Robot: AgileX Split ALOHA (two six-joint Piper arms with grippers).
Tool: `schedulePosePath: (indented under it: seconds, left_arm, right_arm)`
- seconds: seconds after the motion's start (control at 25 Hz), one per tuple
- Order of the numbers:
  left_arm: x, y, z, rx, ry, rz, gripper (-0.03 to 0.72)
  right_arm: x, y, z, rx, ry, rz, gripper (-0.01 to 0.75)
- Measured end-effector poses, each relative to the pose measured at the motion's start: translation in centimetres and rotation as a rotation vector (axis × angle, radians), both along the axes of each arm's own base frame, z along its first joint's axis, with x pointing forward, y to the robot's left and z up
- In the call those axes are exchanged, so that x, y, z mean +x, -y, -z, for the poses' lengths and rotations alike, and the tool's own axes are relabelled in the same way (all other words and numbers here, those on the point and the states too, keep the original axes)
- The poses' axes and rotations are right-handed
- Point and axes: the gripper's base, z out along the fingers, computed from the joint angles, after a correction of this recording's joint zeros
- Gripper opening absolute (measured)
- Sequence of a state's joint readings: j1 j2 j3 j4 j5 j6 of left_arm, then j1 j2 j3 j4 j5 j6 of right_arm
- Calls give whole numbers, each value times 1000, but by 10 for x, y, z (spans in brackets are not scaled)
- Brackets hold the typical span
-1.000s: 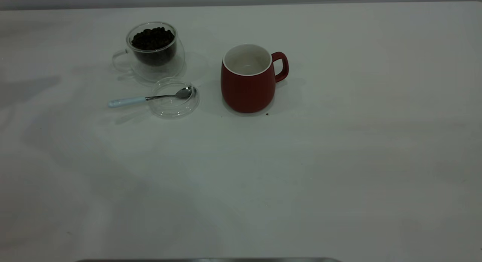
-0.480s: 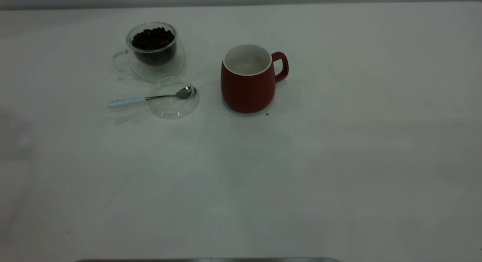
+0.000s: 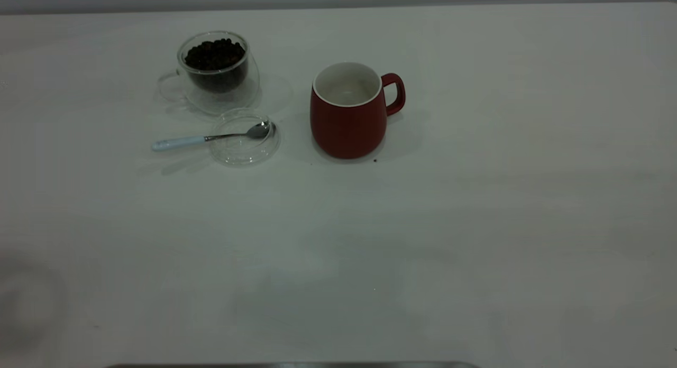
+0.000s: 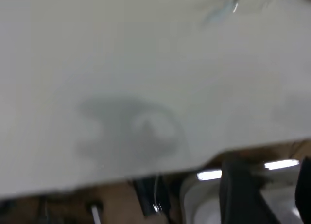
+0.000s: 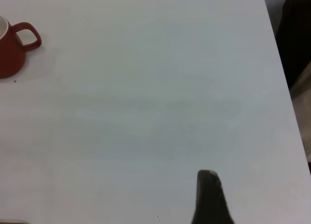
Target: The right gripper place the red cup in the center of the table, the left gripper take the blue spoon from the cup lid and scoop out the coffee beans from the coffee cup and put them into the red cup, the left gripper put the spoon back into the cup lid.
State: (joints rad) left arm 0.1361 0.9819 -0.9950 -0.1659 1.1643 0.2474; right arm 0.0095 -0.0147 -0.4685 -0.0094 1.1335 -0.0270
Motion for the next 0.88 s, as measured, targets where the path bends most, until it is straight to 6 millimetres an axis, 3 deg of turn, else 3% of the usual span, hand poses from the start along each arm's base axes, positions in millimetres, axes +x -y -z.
schedulePosePath:
  seconds: [0.2, 0.36, 0.44, 0.6, 0.88]
  left_arm:
    - [-58, 7, 37, -4, -1, -33, 342]
    - [-106, 14, 50, 8, 160, -46, 340]
    - [-120, 16, 58, 2, 219, -70, 340]
    - [-135, 18, 80, -12, 235, -100, 340]
    - [-147, 17, 81, 16, 304, -108, 340]
  right_arm:
    - [0, 0, 0, 0, 0, 0, 532]
    - [0, 0, 0, 0, 0, 0, 532]
    - [0, 0, 0, 0, 0, 0, 532]
    - [0, 0, 0, 0, 0, 0, 532]
    - [0, 0, 0, 0, 0, 0, 532]
